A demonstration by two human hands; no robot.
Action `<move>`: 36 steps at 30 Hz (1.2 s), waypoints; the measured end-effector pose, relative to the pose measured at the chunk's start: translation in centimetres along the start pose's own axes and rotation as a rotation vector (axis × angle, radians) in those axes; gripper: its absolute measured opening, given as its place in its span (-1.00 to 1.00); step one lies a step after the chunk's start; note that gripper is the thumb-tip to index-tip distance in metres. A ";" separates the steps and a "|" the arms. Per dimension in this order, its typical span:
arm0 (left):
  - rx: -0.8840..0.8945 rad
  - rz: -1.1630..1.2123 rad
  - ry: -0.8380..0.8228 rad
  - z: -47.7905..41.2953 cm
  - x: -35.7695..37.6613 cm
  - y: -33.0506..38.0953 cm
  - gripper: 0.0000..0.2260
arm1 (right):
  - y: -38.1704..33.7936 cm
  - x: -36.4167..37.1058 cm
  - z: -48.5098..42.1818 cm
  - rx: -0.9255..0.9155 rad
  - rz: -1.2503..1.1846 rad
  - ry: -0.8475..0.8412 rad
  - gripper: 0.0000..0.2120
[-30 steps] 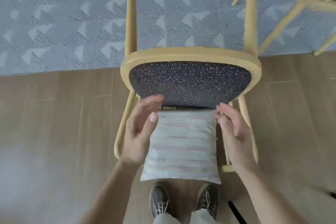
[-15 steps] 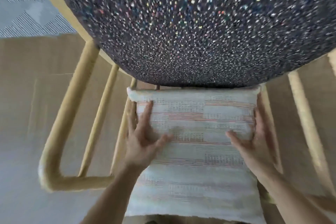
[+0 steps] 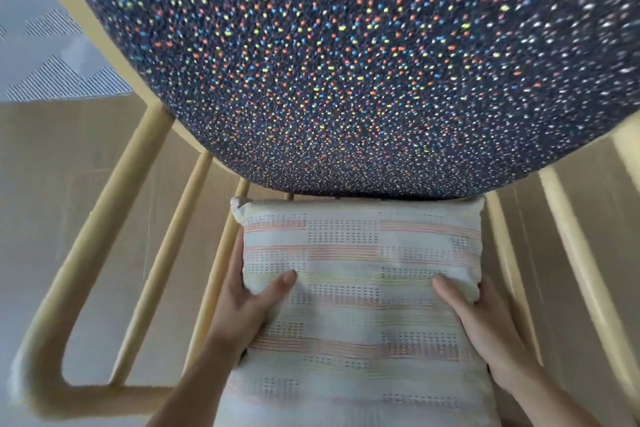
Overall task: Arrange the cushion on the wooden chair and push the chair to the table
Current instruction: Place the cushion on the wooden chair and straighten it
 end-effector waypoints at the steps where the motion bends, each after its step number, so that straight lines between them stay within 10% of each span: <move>1: -0.001 -0.011 -0.008 0.9 -0.1 1.9 -0.29 | -1.3 -0.5 1.5 -0.008 0.016 0.006 0.02; 5: -0.041 -0.125 -0.088 4.0 -0.5 11.6 -0.20 | -10.4 -2.7 8.1 -0.122 0.077 0.000 -0.55; 9: -0.090 -0.286 -0.069 5.2 -1.1 24.3 -0.10 | -21.3 -5.5 13.1 -0.062 0.141 -0.063 -0.71; 18: -0.334 -0.272 -0.077 -3.1 0.9 49.9 0.19 | -51.3 -8.9 13.8 -0.091 0.341 -0.135 -0.78; 22: -0.331 -0.320 -0.102 -10.5 1.4 57.8 -0.15 | -59.6 -7.3 10.5 0.024 0.387 -0.245 -0.54; 36: -0.233 -0.441 -0.164 -28.5 2.1 71.3 -0.34 | -77.0 -4.8 -1.1 0.167 0.410 -0.298 -0.46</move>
Point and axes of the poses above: each hand's wrist, its own z-axis away from the middle knuckle, its own x-axis out of the palm, y = z × x, the point moved 8 cm from there along -z, towards the middle knuckle, and after that the axes turned 4 degrees about -z, right-handed, at the moved point
